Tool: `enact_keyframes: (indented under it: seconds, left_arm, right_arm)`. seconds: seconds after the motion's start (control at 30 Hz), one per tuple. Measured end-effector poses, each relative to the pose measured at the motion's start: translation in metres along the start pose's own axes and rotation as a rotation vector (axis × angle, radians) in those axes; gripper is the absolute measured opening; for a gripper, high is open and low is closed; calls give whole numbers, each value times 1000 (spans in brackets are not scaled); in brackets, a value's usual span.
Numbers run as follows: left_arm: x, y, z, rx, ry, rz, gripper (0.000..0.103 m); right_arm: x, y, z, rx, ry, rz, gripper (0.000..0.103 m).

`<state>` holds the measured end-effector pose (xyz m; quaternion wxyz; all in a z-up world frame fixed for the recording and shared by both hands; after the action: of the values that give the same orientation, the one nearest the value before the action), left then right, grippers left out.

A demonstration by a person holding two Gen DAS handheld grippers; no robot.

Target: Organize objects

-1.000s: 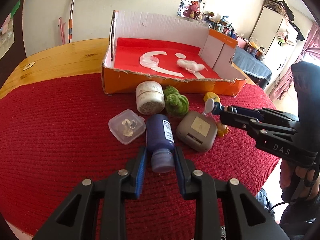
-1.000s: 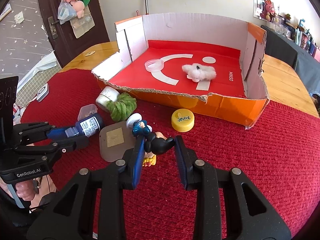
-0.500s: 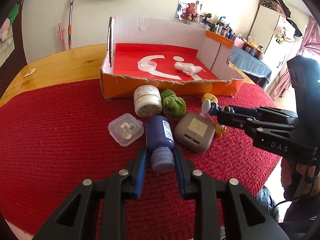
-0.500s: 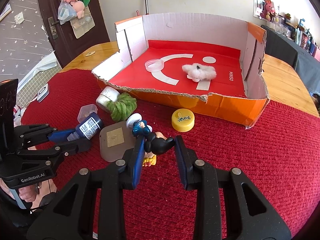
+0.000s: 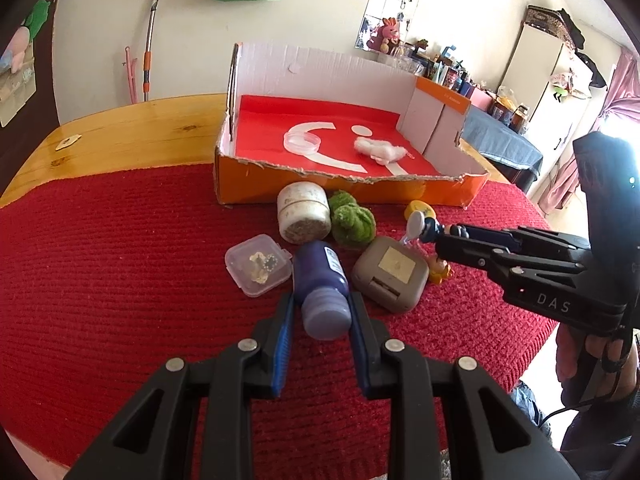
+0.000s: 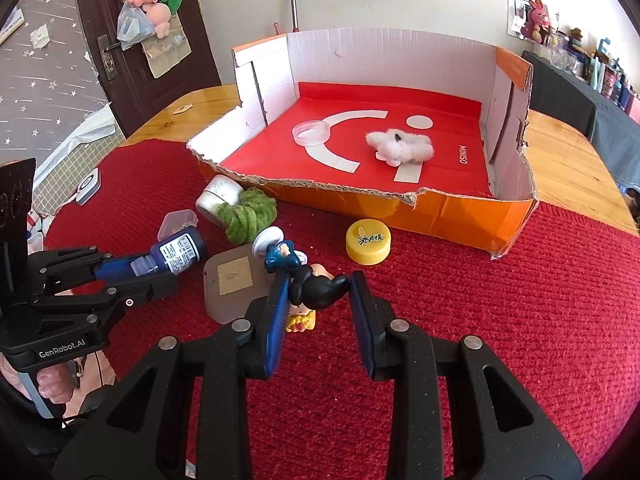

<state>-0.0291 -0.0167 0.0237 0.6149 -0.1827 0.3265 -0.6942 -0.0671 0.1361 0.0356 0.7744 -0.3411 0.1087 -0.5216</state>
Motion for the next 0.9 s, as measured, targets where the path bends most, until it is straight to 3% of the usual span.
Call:
enact_keyframes:
  seconds: [0.47,0.77,0.9]
  left_arm:
    - [1,0,-4,10,2,1,27]
    - [3,2,-19,90,32,9,27]
    - [4,-5,-23,122,49,11,35]
  right_arm:
    - [0,-1,3,-3,0,0,29]
    - [-3,1,-1,11,5,-5,28]
    - [-3,0,-1,14,9,-1,28]
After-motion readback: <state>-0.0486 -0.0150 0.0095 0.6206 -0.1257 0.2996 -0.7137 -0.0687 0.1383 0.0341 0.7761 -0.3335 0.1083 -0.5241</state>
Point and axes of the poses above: each gripper's, at about its wrist camera, not at the fingertips, and z roughly against the way its jaws point, x to its left, y to its underside, the point moved 1 cm from there along -z, roughly the way its jaws point, and after that the axes turned 5 degrees about -z, right-handed, at the moved point
